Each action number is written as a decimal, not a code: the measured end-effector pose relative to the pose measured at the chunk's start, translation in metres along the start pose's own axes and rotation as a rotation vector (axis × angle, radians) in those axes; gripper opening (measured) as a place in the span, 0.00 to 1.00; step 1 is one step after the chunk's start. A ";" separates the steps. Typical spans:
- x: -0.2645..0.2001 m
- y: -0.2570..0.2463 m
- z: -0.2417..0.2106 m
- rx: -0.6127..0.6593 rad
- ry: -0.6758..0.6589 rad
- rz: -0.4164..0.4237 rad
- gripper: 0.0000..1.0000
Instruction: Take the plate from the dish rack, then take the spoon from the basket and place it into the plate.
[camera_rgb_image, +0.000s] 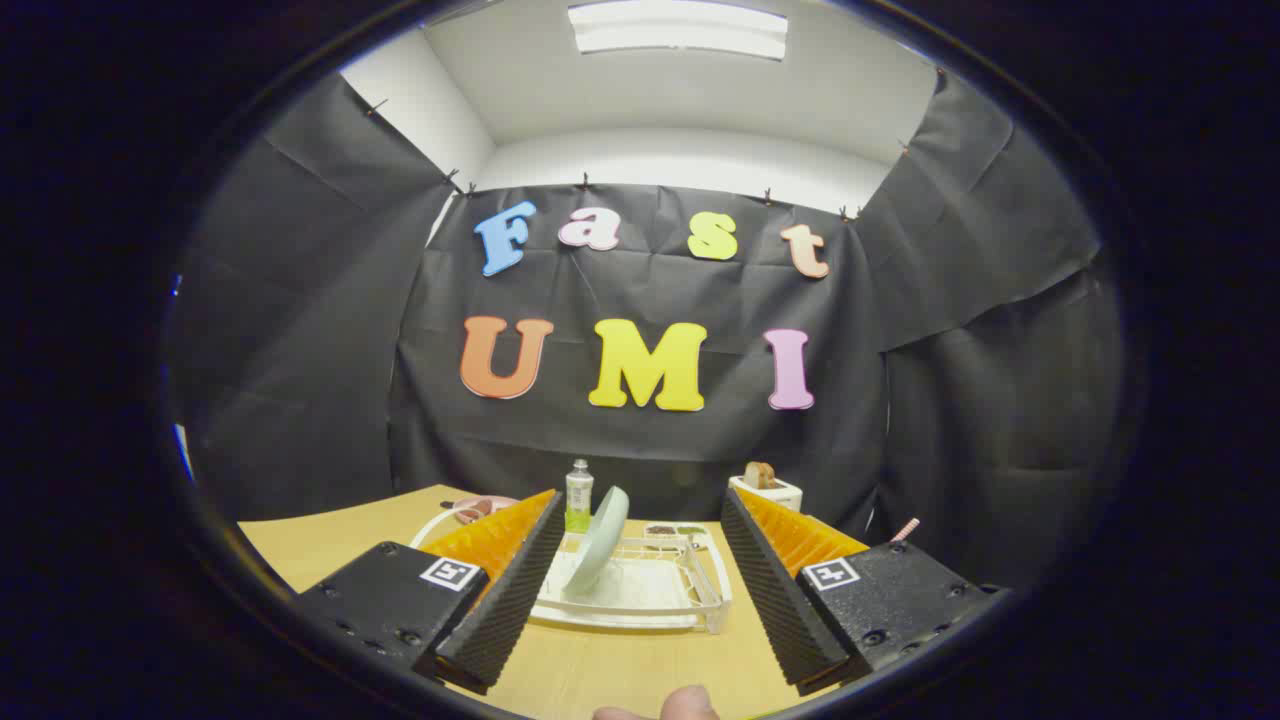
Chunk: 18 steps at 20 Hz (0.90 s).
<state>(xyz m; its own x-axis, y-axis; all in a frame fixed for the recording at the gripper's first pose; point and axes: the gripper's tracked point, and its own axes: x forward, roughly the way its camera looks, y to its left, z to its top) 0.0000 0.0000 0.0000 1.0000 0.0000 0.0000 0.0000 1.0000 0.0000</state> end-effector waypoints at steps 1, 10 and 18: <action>0.001 0.003 0.000 0.004 0.004 0.017 1.00; 0.004 -0.026 0.005 0.044 -0.029 -0.098 1.00; 0.005 -0.020 0.008 -0.014 -0.041 -0.111 1.00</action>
<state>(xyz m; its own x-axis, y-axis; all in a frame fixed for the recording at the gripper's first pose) 0.0048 -0.0200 0.0080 0.9930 -0.1109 0.0418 0.1115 0.9937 -0.0115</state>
